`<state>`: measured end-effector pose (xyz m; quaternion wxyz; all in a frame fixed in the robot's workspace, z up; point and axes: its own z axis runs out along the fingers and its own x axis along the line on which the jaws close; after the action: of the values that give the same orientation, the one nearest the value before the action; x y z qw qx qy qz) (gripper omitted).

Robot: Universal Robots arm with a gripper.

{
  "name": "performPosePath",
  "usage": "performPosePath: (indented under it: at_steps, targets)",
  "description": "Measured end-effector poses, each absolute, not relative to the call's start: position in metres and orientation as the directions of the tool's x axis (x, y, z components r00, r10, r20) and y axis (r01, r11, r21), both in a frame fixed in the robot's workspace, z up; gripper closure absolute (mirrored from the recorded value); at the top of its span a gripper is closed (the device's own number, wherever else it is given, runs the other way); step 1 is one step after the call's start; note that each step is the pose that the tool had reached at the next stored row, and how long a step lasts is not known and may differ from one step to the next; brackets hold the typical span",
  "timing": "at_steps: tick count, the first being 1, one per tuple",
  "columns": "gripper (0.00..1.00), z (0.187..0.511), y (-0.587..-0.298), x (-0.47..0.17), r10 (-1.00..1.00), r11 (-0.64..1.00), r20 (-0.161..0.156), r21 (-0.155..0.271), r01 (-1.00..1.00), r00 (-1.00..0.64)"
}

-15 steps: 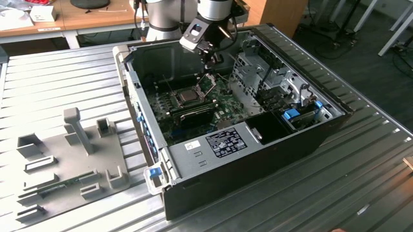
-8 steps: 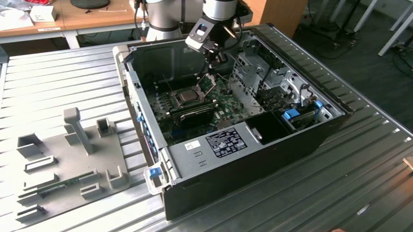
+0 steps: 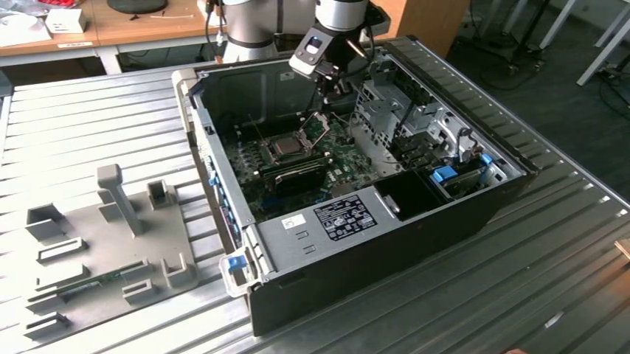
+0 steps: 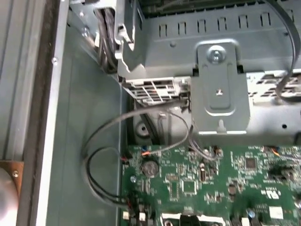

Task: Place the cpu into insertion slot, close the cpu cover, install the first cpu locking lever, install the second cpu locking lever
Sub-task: 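Close the cpu cover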

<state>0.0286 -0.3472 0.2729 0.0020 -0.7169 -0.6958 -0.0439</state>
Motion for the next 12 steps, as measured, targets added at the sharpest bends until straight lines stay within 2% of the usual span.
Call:
performPosePath:
  at_steps: [12]
  targets:
    - [0.89,0.271,-0.347,0.046,0.997,-0.032,0.066,0.058,0.998,0.028]
